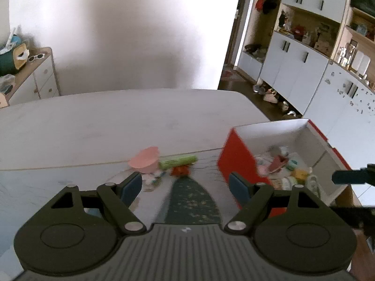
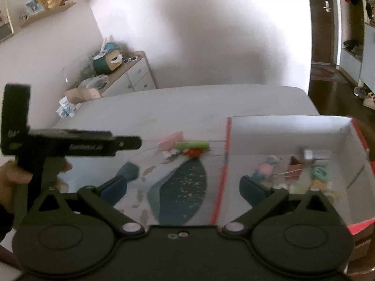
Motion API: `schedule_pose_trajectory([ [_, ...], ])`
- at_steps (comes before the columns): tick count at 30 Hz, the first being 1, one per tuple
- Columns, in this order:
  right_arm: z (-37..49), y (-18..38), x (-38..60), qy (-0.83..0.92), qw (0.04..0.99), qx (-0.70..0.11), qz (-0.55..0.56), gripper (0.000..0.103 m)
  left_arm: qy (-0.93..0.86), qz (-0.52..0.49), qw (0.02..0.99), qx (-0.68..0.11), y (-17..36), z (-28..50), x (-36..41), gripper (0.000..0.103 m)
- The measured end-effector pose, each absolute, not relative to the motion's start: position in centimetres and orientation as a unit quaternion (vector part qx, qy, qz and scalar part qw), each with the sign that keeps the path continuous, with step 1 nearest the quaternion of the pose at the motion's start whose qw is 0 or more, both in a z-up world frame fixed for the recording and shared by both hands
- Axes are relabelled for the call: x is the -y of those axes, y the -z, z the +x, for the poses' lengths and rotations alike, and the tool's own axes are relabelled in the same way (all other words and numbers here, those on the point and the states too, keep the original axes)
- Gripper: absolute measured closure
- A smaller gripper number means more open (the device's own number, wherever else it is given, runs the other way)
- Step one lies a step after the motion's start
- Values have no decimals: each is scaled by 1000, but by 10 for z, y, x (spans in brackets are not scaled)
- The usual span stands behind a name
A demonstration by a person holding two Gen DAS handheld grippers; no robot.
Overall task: Organize rigid objects
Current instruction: 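Withdraw both tools from the red box toward the remaining pile, then grasp the pink heart-shaped bowl with the left tool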
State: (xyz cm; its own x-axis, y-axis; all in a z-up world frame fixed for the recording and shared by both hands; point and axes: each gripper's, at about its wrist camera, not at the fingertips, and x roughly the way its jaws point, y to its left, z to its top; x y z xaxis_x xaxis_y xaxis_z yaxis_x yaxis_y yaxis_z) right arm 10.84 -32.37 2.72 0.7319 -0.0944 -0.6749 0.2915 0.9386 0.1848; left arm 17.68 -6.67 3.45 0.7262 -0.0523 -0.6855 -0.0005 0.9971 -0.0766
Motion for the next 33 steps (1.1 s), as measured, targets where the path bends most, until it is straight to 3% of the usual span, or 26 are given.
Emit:
schedule_pose_trajectory([
  [13, 181, -8, 288, 105, 917, -375, 88, 1, 31, -54, 911, -408, -9, 232, -5, 22],
  [33, 277, 44, 301, 94, 893, -440, 9, 10, 27, -139, 844, -517, 64, 334, -32, 22],
])
